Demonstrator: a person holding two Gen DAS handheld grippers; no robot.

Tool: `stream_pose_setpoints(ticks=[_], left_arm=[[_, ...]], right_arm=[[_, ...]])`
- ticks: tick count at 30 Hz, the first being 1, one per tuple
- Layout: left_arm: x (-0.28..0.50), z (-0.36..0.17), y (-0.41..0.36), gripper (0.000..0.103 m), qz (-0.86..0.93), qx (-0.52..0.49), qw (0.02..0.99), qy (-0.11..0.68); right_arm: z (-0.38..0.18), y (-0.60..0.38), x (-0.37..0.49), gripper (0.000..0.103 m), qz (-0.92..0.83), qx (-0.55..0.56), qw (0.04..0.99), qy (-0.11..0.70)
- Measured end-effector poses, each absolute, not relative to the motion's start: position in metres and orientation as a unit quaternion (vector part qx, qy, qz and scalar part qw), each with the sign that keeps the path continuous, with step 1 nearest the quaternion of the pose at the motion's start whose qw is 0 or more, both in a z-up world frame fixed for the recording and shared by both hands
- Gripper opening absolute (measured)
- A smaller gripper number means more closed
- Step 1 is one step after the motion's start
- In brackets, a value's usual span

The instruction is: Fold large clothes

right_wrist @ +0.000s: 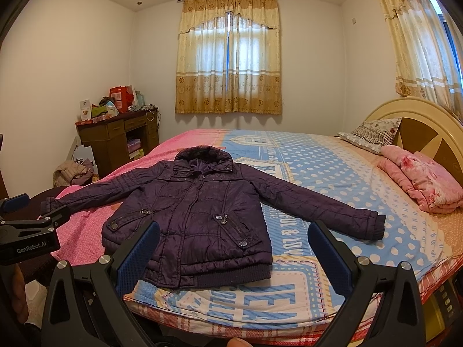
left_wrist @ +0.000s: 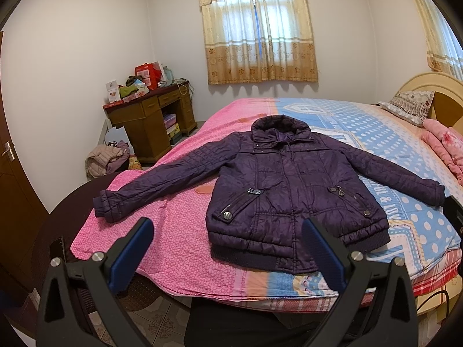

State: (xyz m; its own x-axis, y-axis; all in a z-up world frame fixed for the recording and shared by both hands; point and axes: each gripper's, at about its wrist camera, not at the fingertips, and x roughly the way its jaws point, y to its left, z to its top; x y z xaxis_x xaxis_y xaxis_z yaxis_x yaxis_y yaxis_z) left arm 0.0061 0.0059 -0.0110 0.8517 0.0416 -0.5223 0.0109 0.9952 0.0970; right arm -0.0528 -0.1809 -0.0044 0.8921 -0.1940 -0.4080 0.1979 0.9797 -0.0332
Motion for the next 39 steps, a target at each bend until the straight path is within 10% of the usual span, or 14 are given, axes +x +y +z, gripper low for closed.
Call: stream_pose_setpoints(ticks=[39], left_arm=[[0.114, -0.062, 0.002, 0.103, 0.008, 0.075, 0.941, 0.330]], right_arm=[[-0.098, -0.335, 0.021, 0.102, -0.153, 0.098, 0.948, 0.262]])
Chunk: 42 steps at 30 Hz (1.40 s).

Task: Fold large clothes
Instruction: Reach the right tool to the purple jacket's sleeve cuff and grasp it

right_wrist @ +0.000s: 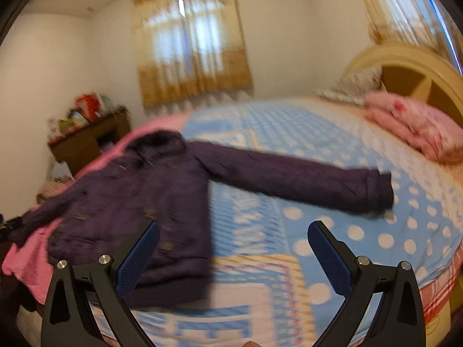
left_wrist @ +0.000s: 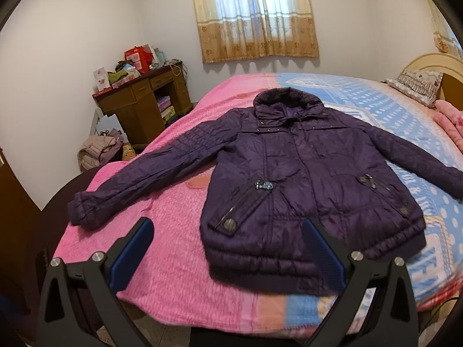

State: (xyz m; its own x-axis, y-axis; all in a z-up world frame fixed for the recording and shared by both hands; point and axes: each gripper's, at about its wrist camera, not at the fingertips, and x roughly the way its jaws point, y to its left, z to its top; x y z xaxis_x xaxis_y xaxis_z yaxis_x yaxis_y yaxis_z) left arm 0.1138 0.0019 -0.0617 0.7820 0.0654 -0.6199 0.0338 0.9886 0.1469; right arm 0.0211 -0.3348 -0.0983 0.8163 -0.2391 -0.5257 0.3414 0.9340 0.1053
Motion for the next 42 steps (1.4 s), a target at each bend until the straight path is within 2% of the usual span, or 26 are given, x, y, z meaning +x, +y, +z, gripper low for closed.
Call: stream_pose_setpoints(ticks=[3, 7, 14, 22, 26, 27, 28, 30, 32, 34, 37, 42], left_arm=[[0.135, -0.070, -0.002, 0.103, 0.013, 0.077, 0.940, 0.332], [0.163, -0.083, -0.006, 0.103, 0.027, 0.078, 0.940, 0.330], [0.213, -0.106, -0.015, 0.103, 0.043, 0.078, 0.936, 0.341], [0.249, -0.114, -0.011, 0.103, 0.061, 0.089, 0.936, 0.335], [0.262, -0.124, -0.003, 0.103, 0.079, 0.087, 0.931, 0.345], [0.265, -0.128, 0.000, 0.103, 0.083, 0.085, 0.929, 0.351], [0.268, -0.131, 0.002, 0.103, 0.085, 0.085, 0.927, 0.356], [0.272, -0.139, 0.005, 0.103, 0.090, 0.087, 0.922, 0.366], [0.271, -0.143, 0.007, 0.103, 0.088, 0.084, 0.920, 0.373], [0.272, -0.146, 0.005, 0.103, 0.085, 0.087, 0.918, 0.377], [0.271, -0.145, 0.005, 0.103, 0.079, 0.089, 0.919, 0.377], [0.264, -0.136, 0.011, 0.103, 0.064, 0.069, 0.921, 0.379]], right_arm=[[-0.115, -0.375, 0.031, 0.102, -0.194, 0.096, 0.930, 0.296], [-0.133, -0.440, 0.036, 0.102, -0.214, 0.178, 0.907, 0.316], [-0.146, -0.534, 0.029, 0.102, -0.293, 0.252, 0.872, 0.301], [-0.154, -0.606, 0.030, 0.102, -0.302, 0.342, 0.851, 0.258], [-0.163, -0.626, 0.046, 0.099, -0.296, 0.362, 0.841, 0.273], [-0.168, -0.628, 0.050, 0.091, -0.291, 0.372, 0.836, 0.279], [-0.171, -0.627, 0.053, 0.079, -0.285, 0.377, 0.834, 0.286], [-0.179, -0.616, 0.063, 0.075, -0.272, 0.370, 0.835, 0.304], [-0.179, -0.607, 0.065, 0.065, -0.281, 0.342, 0.841, 0.310], [-0.180, -0.607, 0.063, 0.048, -0.271, 0.347, 0.842, 0.313], [-0.173, -0.609, 0.067, 0.037, -0.246, 0.346, 0.844, 0.327], [-0.141, -0.597, 0.076, 0.033, -0.257, 0.284, 0.866, 0.321]])
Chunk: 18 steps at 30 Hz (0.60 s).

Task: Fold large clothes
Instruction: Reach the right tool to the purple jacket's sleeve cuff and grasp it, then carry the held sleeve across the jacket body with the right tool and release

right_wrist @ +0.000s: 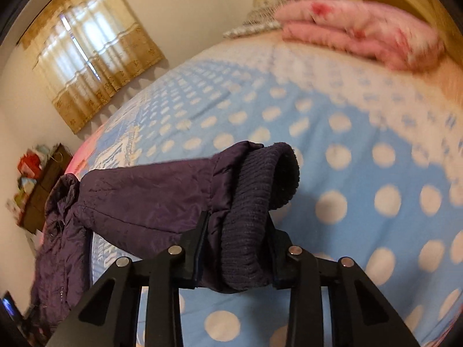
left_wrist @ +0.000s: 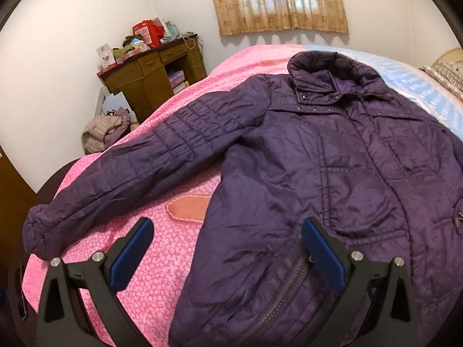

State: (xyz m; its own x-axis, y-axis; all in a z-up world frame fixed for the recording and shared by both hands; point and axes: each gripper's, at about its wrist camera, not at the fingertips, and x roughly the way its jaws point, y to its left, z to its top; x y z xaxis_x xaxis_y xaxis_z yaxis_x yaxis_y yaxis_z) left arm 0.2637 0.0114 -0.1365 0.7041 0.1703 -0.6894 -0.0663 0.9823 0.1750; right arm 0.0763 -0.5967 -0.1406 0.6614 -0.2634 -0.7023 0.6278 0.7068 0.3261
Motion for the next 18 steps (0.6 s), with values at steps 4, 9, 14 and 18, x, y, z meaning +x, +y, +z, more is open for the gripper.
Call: stream_pose_setpoints(ticks=[4, 9, 14, 18], left_arm=[[0.258, -0.127, 0.016, 0.103, 0.055, 0.055, 0.925, 0.372], [0.253, -0.117, 0.027, 0.103, 0.046, 0.029, 0.930, 0.363], [0.248, -0.116, 0.031, 0.103, 0.038, 0.019, 0.932, 0.360], [0.244, -0.115, 0.038, 0.103, 0.026, 0.008, 0.933, 0.360]], right_arm=[[-0.103, -0.582, 0.093, 0.032, -0.264, 0.223, 0.886, 0.309], [-0.044, -0.550, 0.124, 0.030, -0.250, 0.138, 0.913, 0.291], [0.010, -0.500, 0.161, 0.029, -0.224, 0.060, 0.936, 0.266], [0.041, -0.451, 0.193, 0.028, -0.192, -0.004, 0.948, 0.252]])
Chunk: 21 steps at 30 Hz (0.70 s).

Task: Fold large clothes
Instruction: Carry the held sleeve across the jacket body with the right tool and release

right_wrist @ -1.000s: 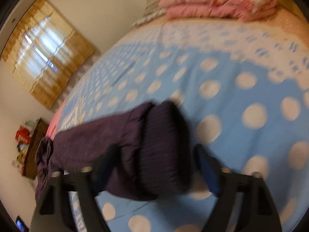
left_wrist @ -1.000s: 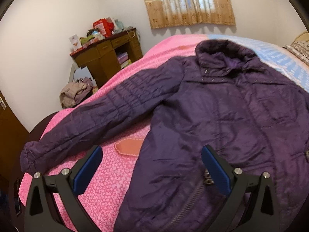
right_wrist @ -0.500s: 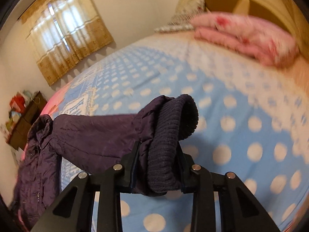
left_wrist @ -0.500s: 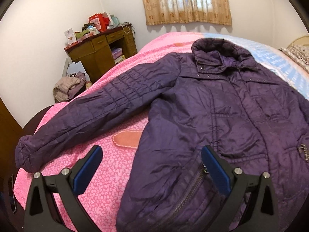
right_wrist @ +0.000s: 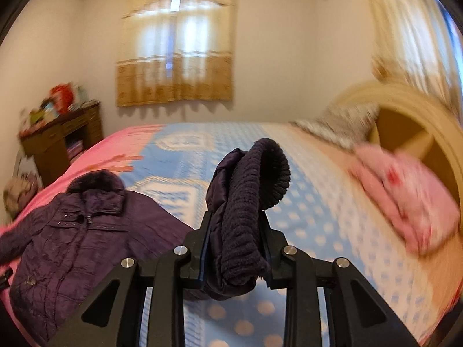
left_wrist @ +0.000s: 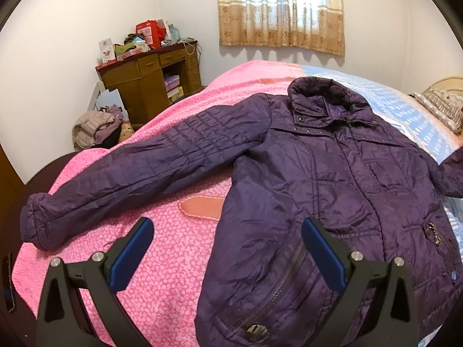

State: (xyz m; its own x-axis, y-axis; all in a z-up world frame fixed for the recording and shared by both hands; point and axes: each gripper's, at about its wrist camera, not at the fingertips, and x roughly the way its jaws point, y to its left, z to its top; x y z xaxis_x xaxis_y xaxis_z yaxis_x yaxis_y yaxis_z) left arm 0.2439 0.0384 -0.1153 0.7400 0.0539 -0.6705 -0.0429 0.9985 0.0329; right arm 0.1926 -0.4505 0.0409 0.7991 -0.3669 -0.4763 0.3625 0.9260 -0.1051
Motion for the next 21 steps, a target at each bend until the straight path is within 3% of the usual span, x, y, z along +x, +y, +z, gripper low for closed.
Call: stream_pose_setpoints(ticks=[13, 21], left_arm=[[0.238, -0.120, 0.065, 0.103, 0.026, -0.023, 0.934, 0.355], [0.239, -0.125, 0.083, 0.103, 0.034, -0.037, 0.932, 0.360]], right_arm=[[0.081, -0.234, 0.276, 0.028, -0.035, -0.183, 0.959, 0.214], [0.010, -0.110, 0.318, 0.028, 0.060, -0.258, 0.934, 0.240]])
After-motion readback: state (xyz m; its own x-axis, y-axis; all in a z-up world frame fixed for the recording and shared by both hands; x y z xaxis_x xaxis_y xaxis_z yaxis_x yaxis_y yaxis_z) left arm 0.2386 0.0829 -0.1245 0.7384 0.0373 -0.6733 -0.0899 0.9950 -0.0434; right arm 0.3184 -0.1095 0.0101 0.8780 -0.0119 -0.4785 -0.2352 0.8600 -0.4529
